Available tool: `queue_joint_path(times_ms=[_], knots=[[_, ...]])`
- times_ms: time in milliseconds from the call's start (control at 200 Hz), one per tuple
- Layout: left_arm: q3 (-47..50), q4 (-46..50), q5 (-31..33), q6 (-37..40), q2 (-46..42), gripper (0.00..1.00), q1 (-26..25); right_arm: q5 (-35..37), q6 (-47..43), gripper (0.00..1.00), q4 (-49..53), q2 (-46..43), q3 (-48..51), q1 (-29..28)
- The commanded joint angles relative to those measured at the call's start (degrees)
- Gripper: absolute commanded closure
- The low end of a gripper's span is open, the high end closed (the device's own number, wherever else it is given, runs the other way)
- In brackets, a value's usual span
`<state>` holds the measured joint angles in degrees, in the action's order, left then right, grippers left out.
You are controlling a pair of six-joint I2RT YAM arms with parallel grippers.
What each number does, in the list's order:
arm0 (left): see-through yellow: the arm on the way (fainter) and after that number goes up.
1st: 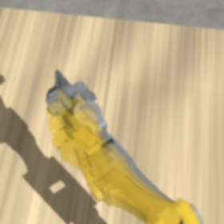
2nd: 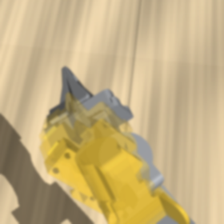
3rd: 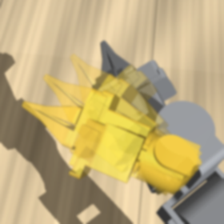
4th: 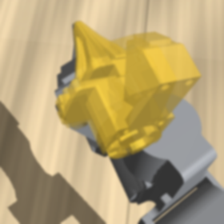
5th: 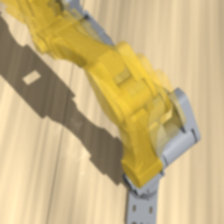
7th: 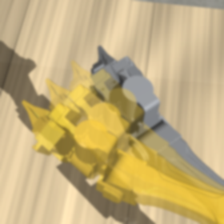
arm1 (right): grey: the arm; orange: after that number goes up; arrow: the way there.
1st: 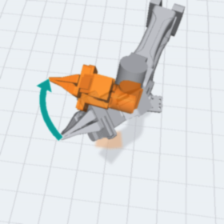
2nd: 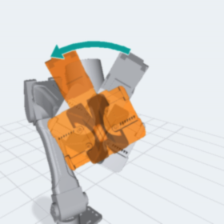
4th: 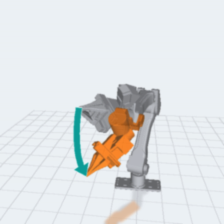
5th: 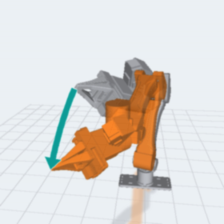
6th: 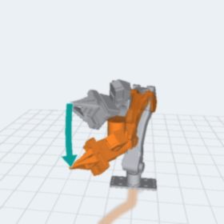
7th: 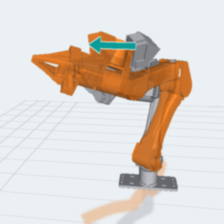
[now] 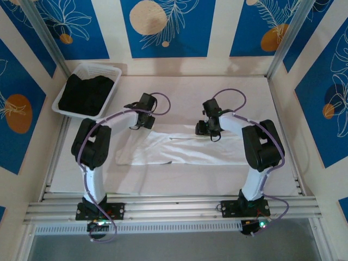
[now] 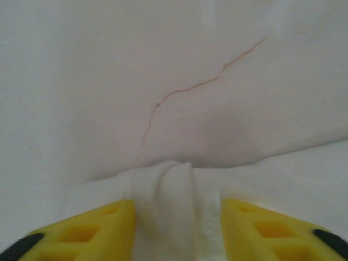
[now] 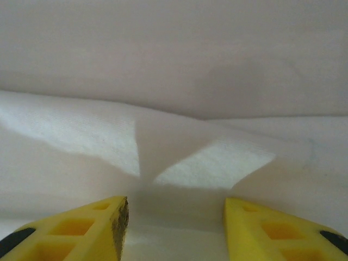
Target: Fold the inside-out t-shirt
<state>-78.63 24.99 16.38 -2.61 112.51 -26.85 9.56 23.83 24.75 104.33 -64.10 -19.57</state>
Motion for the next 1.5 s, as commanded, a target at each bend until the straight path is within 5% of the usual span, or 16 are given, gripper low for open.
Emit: queue_joint_path(times_ms=[0,410,830,985,1135,1245,1495], knots=[[-3.8,4.0,5.3,2.2,2.4,0.65,0.3,-1.4,1.0,0.5,2.5,1.3,-1.4,-0.5],[-9.3,6.4,1.3,-0.4,5.5,0.98,5.8,1.4,1.2,0.58,4.8,1.8,0.6,-0.6],[-3.4,-3.3,-27.8,-18.4,-1.7,0.95,22.0,4.5,1.8,0.81,6.9,1.9,1.5,-0.6],[0.8,-7.9,-30.5,-22.8,-3.2,0.95,25.7,4.5,1.8,0.87,7.4,2.3,1.1,-0.5],[2.4,-9.3,-29.2,-23.8,-4.4,0.82,27.4,4.3,1.8,0.89,7.7,2.4,0.9,-0.3],[3.5,-9.9,-25.9,-23.0,-6.2,0.6,27.4,4.1,1.6,0.89,8.0,2.7,0.5,-0.2],[10.5,-12.7,-28.0,-20.7,-12.9,0.47,25.3,3.8,0.5,0.83,7.8,1.5,-1.1,-0.3]])
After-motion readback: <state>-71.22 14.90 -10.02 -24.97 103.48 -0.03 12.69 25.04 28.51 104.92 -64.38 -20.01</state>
